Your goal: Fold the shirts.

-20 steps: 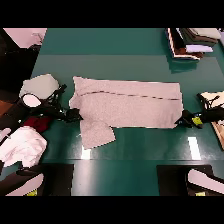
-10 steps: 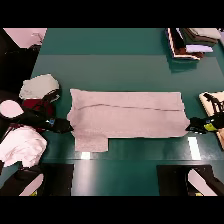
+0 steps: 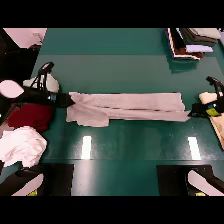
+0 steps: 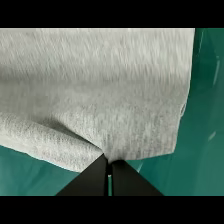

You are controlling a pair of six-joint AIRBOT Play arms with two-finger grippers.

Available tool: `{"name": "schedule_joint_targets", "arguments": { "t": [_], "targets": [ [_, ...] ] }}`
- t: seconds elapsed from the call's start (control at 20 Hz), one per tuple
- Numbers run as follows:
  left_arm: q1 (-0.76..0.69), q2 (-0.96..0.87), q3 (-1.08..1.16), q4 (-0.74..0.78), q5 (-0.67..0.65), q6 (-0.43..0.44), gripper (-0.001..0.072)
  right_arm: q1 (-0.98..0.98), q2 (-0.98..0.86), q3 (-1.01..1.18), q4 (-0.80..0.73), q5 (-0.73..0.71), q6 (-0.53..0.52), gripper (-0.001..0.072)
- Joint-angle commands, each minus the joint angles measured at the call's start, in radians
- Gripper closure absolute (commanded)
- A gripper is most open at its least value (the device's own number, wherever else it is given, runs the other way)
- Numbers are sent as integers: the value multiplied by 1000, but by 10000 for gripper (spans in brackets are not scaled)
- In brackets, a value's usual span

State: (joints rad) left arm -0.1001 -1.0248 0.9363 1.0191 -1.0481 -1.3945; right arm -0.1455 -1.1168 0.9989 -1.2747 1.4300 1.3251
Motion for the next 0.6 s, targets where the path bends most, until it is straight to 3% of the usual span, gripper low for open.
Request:
{"name": "schedule_joint_targets", "arguments": {
  "t": [0.0, 0.35, 0.4, 0.45, 0.5, 0.55],
  "targets": [
    [0, -133, 74, 0, 107, 46, 683, 56, -157, 134, 0, -25, 29, 696],
    [0, -260, 115, -2, 319, 58, 682, 102, -432, 383, 9, -68, 118, 691],
    [0, -260, 117, -2, 341, 55, 623, 100, -466, 418, 45, -78, 122, 620],
    [0, -260, 124, -2, 349, 51, 348, 89, -494, 448, 87, -89, 122, 374],
    [0, -260, 134, -2, 348, 37, 120, 80, -517, 475, 133, -89, 121, 203],
    [0, -260, 149, -1, 333, 39, 93, 68, -534, 498, 172, -84, 113, 198]
  ]
}}
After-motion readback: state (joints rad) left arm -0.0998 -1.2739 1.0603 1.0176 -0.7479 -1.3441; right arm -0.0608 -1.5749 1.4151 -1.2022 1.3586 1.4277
